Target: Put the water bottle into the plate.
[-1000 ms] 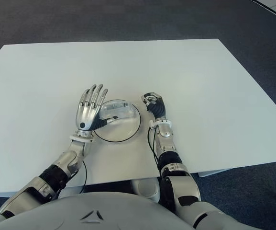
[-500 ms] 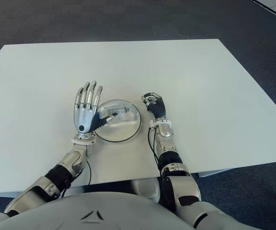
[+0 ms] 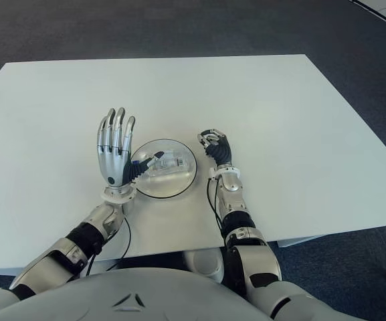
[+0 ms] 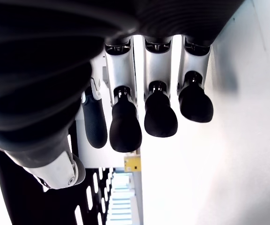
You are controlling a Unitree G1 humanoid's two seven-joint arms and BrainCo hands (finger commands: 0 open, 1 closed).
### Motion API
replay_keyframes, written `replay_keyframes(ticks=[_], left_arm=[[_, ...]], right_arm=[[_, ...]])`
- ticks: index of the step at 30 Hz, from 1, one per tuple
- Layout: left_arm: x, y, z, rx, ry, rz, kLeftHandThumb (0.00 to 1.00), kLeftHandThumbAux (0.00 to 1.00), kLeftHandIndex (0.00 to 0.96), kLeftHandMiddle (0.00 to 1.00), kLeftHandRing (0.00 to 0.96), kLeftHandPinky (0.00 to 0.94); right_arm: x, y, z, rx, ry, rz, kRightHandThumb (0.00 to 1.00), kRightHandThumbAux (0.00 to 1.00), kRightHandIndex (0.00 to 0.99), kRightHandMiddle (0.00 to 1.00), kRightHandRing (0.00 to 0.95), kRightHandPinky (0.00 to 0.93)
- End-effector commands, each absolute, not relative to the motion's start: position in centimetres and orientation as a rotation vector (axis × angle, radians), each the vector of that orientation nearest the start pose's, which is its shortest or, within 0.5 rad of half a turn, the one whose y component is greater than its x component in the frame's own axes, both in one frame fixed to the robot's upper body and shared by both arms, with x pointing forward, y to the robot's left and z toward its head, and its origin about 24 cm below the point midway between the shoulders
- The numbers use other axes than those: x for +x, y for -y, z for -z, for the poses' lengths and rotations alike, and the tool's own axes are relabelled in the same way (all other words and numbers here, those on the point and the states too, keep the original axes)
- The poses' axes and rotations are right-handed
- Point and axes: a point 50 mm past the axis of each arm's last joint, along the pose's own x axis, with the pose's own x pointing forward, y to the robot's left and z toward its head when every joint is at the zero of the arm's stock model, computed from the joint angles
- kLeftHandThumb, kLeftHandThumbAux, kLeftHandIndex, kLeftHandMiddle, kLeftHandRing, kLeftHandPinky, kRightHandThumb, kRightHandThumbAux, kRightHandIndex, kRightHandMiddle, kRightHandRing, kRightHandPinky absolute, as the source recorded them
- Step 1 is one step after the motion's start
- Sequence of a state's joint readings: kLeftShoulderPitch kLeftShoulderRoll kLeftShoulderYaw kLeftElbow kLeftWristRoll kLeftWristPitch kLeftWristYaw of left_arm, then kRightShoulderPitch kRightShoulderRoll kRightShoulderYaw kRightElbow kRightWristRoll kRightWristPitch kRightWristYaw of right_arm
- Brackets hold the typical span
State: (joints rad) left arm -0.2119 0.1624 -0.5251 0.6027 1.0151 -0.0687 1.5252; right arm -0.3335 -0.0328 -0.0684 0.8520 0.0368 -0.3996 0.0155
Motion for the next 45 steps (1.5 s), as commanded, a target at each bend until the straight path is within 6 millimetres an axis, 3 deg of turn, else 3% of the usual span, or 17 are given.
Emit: replay_keyframes(ticks=[1,6,11,24,36,41,45], left_arm=[[23.2,-11.0,-0.2,0.959,0.711,-0.566,0.129,0.550,0.000,0.000,0.000,0.000],[23.3,-11.4,0.2,0.821,0.499,-0.511,0.107,0.573,0.000,0.000,0.000,0.000],[23.5,-11.9,0.2,0.735,0.412,-0.491,0.094,0.582,0.000,0.000,0.000,0.000],[23.6,-15.3,0.5,0.393,0.138,-0.454,0.100,0.636,0.000,0.000,0.000,0.000],[23.3,-18.1,1.1,0.224,-0.024,-0.426,0.004,0.731,0.000,0.000,0.000,0.000],[23.4,-18.9,1.3,0.143,-0.059,-0.416,0.000,0.764,0.011,0.024,0.007,0.074],[23.5,-19.6,1.4,0.083,-0.059,-0.384,0.000,0.811,0.076,0.094,0.075,0.152]], right_arm=[[26.6,15.5,5.9,0.009,-0.324,0.005,0.702,0.729,0.438,0.785,0.769,0.767],[26.6,15.5,5.9,0.007,-0.324,0.002,0.701,0.730,0.437,0.784,0.770,0.758],[26.6,15.6,5.9,0.005,-0.325,0.004,0.701,0.730,0.437,0.785,0.771,0.754],[26.8,15.2,5.7,0.022,-0.324,0.026,0.702,0.729,0.438,0.786,0.767,0.771],[26.6,15.3,5.7,0.016,-0.330,0.020,0.703,0.728,0.438,0.779,0.765,0.750],[26.6,15.3,5.7,0.010,-0.327,0.018,0.702,0.730,0.437,0.781,0.766,0.761],[26.7,15.2,5.7,0.015,-0.326,0.023,0.702,0.729,0.438,0.784,0.767,0.771]])
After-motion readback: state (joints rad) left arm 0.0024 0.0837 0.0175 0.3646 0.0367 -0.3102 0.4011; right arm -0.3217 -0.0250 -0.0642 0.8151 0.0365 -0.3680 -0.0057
